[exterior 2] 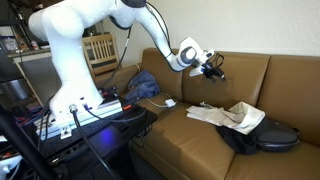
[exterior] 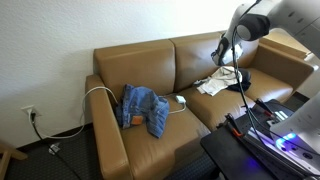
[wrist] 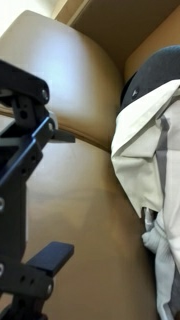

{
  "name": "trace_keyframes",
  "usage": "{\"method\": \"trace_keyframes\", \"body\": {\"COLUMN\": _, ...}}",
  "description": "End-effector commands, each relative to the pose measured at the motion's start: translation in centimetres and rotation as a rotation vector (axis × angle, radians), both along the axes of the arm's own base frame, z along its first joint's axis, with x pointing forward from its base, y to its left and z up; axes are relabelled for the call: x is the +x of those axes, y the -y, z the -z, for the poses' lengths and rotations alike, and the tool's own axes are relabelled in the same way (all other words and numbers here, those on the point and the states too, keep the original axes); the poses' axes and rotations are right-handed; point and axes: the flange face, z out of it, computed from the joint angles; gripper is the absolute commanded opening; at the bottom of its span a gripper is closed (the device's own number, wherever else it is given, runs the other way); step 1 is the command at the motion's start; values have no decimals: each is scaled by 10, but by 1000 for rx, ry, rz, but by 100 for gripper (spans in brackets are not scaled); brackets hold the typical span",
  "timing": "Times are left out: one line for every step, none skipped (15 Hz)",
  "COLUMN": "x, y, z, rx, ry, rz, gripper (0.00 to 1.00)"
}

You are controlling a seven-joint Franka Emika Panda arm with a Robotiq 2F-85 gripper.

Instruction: Move the clothing to the left side of the sofa

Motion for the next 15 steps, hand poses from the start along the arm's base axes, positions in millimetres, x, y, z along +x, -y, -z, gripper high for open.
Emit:
{"method": "trace_keyframes", "body": {"x": 1, "y": 5, "z": 5, "rx": -1, "ry": 2, "rz": 5, "gripper": 100}}
{"method": "trace_keyframes", "body": {"x": 3, "y": 4, "z": 7, "rx": -2, "ry": 5, "rz": 5, "gripper": 100}}
{"method": "trace_keyframes", "body": {"x": 16, "y": -24, "z": 10, "rx": -28, "ry": -13, "rz": -26, "gripper": 100}}
{"method": "trace_keyframes", "body": {"x": 20, "y": -28, "z": 19, "rx": -67, "ry": -27, "rz": -18, "gripper": 100}}
{"method": "trace_keyframes", "body": {"x": 26, "y": -30, "z": 33, "rx": -91, "ry": -41, "rz": 12, "gripper": 100}}
{"method": "trace_keyframes", "body": {"x": 2, "y": 12, "z": 49, "rx": -107, "ry": -64, "rz": 69, "gripper": 100}}
{"method": "trace_keyframes", "body": {"x": 2, "y": 15, "z": 60, "rx": -134, "ry": -74, "rz": 115, "gripper": 100}}
{"method": "trace_keyframes", "body": {"x": -5, "y": 22, "z": 75, "rx": -143, "ry": -94, "rz": 173, "gripper": 100}}
{"method": "trace_keyframes", "body": {"x": -10, "y": 34, "z": 86, "rx": -173, "ry": -109, "rz": 225, "gripper": 100}}
{"method": "trace_keyframes", "body": {"x": -30, "y": 47, "z": 62, "rx": -188, "ry": -134, "rz": 297, "gripper": 100}}
{"method": "trace_keyframes", "body": {"x": -30, "y": 56, "z": 80, "rx": -185, "ry": -164, "rz": 344, "gripper": 100}}
{"method": "trace_keyframes", "body": {"x": -31, "y": 65, "z": 95, "rx": -127, "ry": -186, "rz": 406, "gripper": 100}}
{"method": "trace_keyframes", "body": {"x": -32, "y": 75, "z": 99, "rx": -90, "ry": -193, "rz": 461, "gripper": 100}}
{"method": "trace_keyframes", "body": {"x": -34, "y": 81, "z": 106, "rx": -42, "ry": -194, "rz": 507, "gripper": 100}}
{"method": "trace_keyframes", "body": {"x": -30, "y": 89, "z": 105, "rx": 15, "ry": -188, "rz": 532, "gripper": 100}}
